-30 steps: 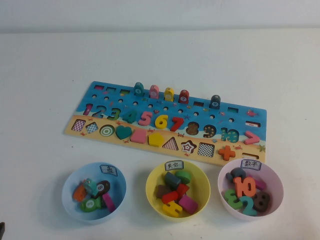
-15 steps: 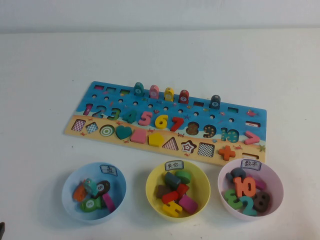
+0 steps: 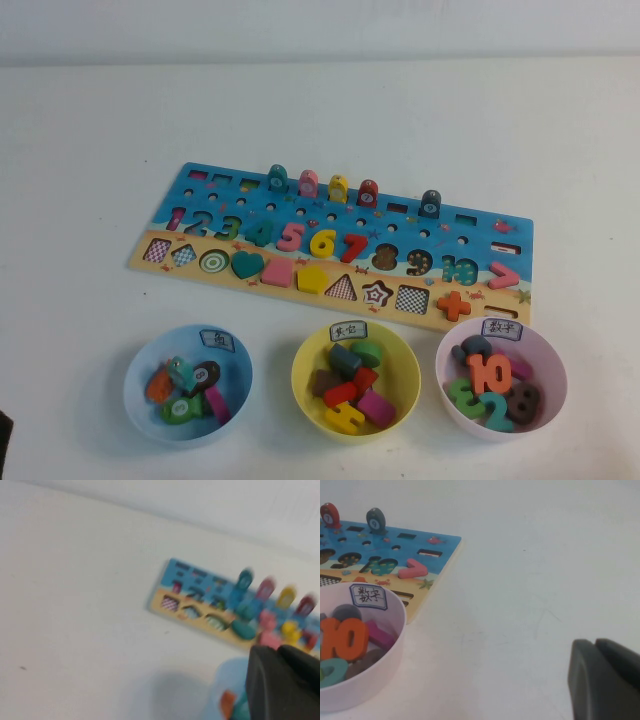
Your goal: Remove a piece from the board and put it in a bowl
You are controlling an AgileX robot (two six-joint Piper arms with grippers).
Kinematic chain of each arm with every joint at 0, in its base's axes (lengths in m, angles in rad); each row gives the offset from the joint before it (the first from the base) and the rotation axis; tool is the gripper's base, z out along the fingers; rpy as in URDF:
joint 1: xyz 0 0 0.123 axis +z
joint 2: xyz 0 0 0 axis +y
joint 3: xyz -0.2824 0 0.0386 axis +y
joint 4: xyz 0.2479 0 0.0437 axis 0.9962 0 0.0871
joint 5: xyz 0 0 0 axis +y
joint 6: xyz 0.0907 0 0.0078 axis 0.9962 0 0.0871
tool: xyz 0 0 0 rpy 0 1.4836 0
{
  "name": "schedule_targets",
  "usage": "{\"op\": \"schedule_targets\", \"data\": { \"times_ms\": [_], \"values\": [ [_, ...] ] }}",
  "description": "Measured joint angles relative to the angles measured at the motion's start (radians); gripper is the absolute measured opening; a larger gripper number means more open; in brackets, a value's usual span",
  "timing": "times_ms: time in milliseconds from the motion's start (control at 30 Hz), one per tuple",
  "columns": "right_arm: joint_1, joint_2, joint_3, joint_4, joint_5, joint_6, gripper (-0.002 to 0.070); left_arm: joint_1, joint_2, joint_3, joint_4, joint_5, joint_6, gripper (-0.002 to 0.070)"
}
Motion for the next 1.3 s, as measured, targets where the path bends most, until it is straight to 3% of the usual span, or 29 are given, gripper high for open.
{"op": "schedule_targets", "data": {
  "times_ms": [100, 333, 500, 567, 733, 967, 1100, 1300],
  "values": [
    [0.001, 0.0, 0.0, 0.0, 0.0, 0.0, -0.0017, 0.0, 0.0, 0.0, -0.137, -0.078, -0.09, -0.0005],
    [0.001, 0.0, 0.0, 0.0, 0.0, 0.0, -0.0017, 0.0, 0.0, 0.0, -0.159, -0.342, -0.137, -0.0005],
    [0.001, 0.0, 0.0, 0.0, 0.0, 0.0, -0.0017, 0.0, 0.0, -0.013, -0.24, -0.451, -0.298, -0.0005],
    [0.001, 0.0, 0.0, 0.0, 0.0, 0.0, -0.0017, 0.0, 0.009, -0.075, -0.227, -0.369, -0.271, -0.0005],
    [0.001, 0.0, 0.0, 0.0, 0.0, 0.0, -0.0017, 0.0, 0.205, -0.363, -0.163, -0.095, -0.036, -0.0005],
    [0.001, 0.0, 0.0, 0.0, 0.0, 0.0, -0.0017, 0.0, 0.712, -0.937, 0.027, 0.557, 0.18, -0.0005],
    [0.001, 0.0, 0.0, 0.0, 0.0, 0.0, -0.0017, 0.0, 0.98, -1.225, 0.146, 0.825, 0.221, -0.0005],
    [0.001, 0.0, 0.0, 0.0, 0.0, 0.0, -0.0017, -0.022, 1.334, -1.554, 0.231, 1.0, 0.227, -0.0005]
  ]
}}
